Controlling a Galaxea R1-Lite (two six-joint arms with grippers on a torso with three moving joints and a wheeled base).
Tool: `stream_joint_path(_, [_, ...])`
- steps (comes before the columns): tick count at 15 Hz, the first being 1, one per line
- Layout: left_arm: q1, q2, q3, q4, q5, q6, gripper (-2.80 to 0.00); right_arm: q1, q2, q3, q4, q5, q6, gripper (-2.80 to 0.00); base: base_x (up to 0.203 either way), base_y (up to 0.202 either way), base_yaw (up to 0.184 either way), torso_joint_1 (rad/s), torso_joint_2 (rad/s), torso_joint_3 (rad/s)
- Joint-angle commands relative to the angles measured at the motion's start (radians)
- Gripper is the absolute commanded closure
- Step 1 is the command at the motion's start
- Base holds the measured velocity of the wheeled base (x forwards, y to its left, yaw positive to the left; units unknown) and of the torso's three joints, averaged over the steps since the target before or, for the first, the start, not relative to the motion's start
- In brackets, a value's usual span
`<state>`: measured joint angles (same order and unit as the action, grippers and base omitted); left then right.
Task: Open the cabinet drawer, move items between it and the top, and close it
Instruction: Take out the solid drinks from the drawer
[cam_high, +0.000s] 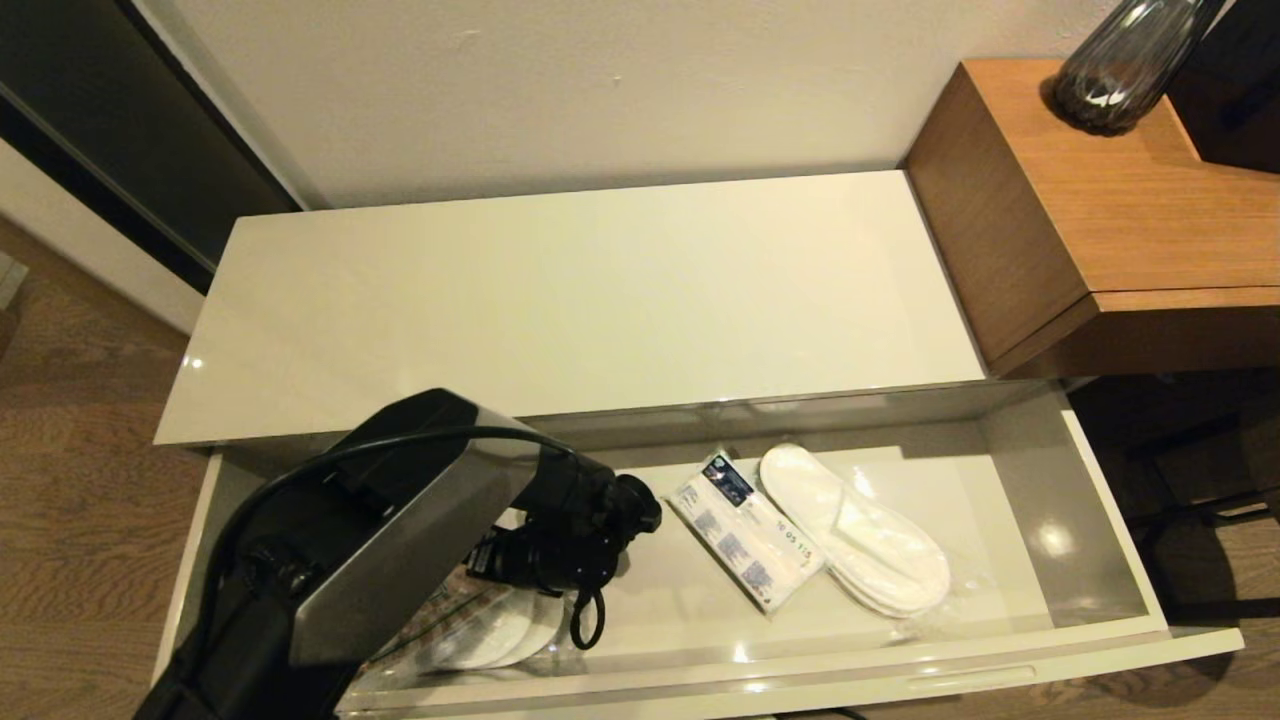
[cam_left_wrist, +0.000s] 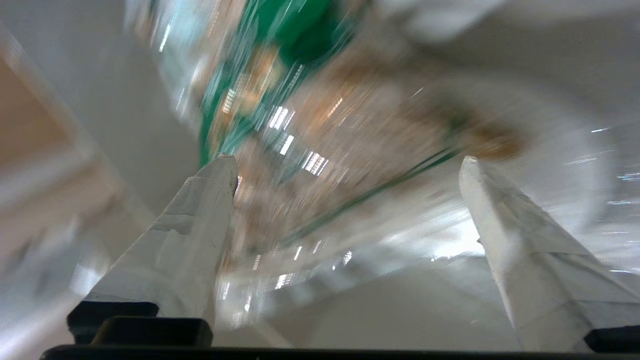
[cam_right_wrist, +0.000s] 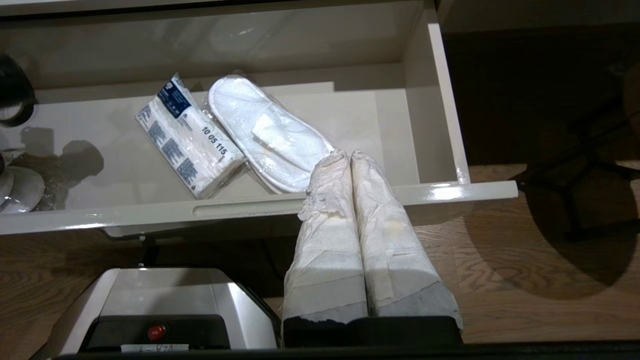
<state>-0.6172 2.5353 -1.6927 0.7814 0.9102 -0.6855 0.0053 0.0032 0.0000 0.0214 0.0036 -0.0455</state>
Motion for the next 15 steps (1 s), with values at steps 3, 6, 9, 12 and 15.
stream_joint_path(3, [0.016,0.166,-0.206,0.378,0.01,-0.291,-2.8,0.001,0.001,0.002,-0.001,-0.001,0.0,0.0,0.0,0.0,0.0,0.0,0.0,0.0])
stream_joint_path(6, [0.025,0.171,-0.234,0.4,-0.009,-0.312,-2.8,0.001,0.001,0.002,0.0,-0.001,0.0,0.0,0.0,0.0,0.0,0.0,0.0,0.0])
stream_joint_path(9, [0.011,0.119,-0.234,0.289,-0.085,-0.252,-2.8,0.001,0.001,0.002,0.0,0.0,0.0,0.0,0.0,0.0,0.0,0.0,0.0,0.0])
stream_joint_path(12, [-0.01,0.097,-0.234,0.138,-0.099,-0.138,-2.8,0.001,0.001,0.002,0.0,0.001,0.0,0.0,0.0,0.0,0.0,0.0,0.0,0.0])
stream_joint_path(15, [-0.017,0.113,-0.234,0.121,-0.072,-0.124,-2.8,0.001,0.001,0.002,0.0,0.001,0.0,0.0,0.0,0.0,0.0,0.0,0.0,0.0])
